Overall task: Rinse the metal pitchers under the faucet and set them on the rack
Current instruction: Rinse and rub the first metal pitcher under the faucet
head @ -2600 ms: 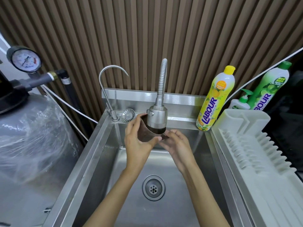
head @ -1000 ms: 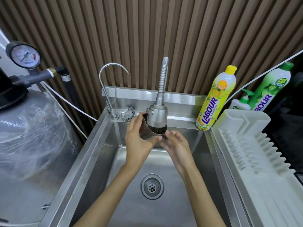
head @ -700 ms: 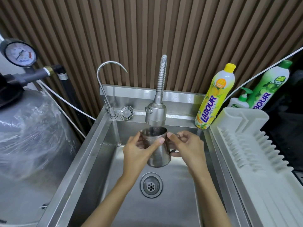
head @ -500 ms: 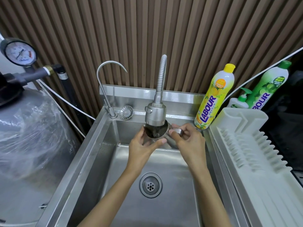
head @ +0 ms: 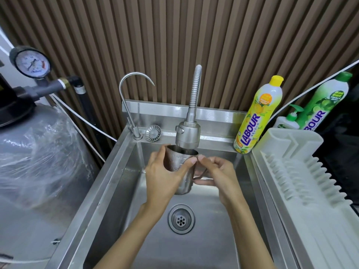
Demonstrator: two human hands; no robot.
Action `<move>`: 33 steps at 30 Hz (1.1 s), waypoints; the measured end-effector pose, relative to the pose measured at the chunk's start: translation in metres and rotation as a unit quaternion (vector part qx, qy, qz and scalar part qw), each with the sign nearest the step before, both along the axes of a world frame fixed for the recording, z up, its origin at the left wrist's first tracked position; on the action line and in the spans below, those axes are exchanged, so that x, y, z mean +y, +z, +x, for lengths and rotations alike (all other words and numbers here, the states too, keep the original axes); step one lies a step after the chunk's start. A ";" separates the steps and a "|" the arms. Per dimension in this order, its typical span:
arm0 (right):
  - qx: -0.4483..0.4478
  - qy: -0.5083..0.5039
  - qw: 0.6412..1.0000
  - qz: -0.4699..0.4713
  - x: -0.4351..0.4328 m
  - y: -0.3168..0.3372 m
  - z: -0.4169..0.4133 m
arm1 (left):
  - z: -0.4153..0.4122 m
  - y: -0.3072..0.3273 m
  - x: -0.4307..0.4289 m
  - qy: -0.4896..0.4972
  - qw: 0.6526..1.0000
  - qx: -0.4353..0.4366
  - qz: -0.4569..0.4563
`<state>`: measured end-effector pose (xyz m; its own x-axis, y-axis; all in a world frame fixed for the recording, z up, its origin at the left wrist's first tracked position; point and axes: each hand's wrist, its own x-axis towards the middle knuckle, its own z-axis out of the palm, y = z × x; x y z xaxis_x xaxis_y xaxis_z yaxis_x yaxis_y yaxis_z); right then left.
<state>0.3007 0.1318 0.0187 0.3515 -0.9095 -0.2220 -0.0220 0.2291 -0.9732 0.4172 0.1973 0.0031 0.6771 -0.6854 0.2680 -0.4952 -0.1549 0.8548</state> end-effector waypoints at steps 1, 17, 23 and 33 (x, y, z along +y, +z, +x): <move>0.048 -0.025 0.998 -0.032 -0.001 0.003 -0.001 | 0.001 -0.003 0.000 -0.019 0.999 0.028 0.003; -0.204 0.025 0.977 0.059 -0.007 -0.017 0.013 | -0.002 0.003 -0.015 -0.012 0.994 -0.041 -0.101; 0.050 -0.050 0.994 -0.080 0.003 0.000 0.003 | 0.004 -0.010 -0.002 -0.013 0.999 -0.009 -0.042; -0.086 -0.029 0.985 -0.147 -0.010 -0.004 0.006 | 0.003 -0.014 -0.027 -0.128 0.968 0.141 -0.161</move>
